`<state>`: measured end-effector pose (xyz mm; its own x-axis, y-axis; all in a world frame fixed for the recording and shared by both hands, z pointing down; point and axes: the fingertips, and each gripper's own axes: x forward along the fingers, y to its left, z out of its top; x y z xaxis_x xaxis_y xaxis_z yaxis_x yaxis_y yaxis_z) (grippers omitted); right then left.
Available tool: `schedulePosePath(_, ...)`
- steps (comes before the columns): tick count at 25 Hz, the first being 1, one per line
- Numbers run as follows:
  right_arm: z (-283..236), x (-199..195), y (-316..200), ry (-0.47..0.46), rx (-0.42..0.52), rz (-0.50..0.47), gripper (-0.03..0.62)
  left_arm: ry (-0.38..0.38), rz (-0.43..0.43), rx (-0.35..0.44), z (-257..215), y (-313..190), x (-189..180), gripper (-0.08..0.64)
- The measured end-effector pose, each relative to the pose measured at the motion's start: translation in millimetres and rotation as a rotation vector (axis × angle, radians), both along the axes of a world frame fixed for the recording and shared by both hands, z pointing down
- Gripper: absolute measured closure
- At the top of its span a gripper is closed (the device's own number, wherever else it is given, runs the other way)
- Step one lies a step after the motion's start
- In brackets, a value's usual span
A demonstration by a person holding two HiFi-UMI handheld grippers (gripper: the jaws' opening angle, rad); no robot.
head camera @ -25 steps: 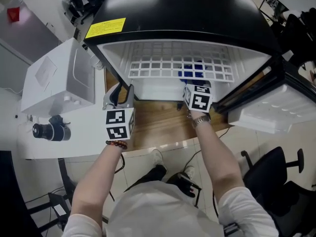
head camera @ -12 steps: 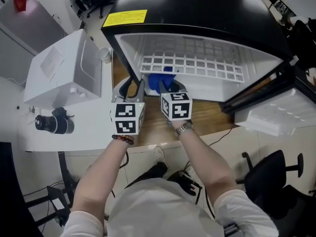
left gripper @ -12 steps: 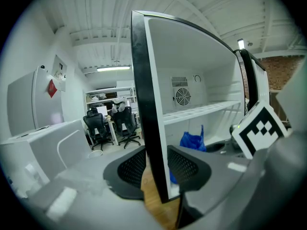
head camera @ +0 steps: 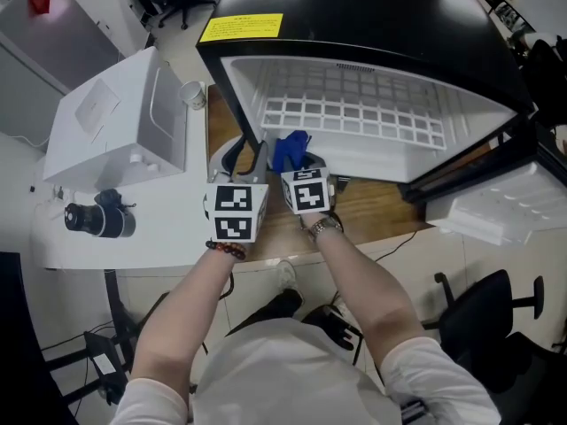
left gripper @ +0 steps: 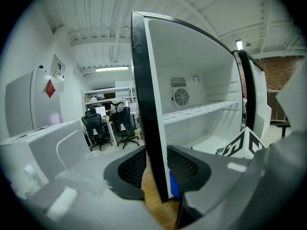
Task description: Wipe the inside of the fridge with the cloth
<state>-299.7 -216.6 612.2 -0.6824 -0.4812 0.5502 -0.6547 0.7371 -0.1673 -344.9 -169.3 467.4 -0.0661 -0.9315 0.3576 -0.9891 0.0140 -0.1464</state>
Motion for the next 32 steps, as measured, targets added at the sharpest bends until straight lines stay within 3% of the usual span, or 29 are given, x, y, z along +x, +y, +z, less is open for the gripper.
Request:
schedulePosePath(10, 1.8, 34.4, -10.4, 0.054, 0.017, 0.061, 0.518, 0.004, 0.018, -0.004, 0.4, 2.1, -0.1, 0.439)
schedulePosePath(32, 7.0, 186.7, -63.4, 0.197, 0.026, 0.298, 0.518, 0.035, 0.045, 0.012, -5.6, 7.6, -3.9, 0.486)
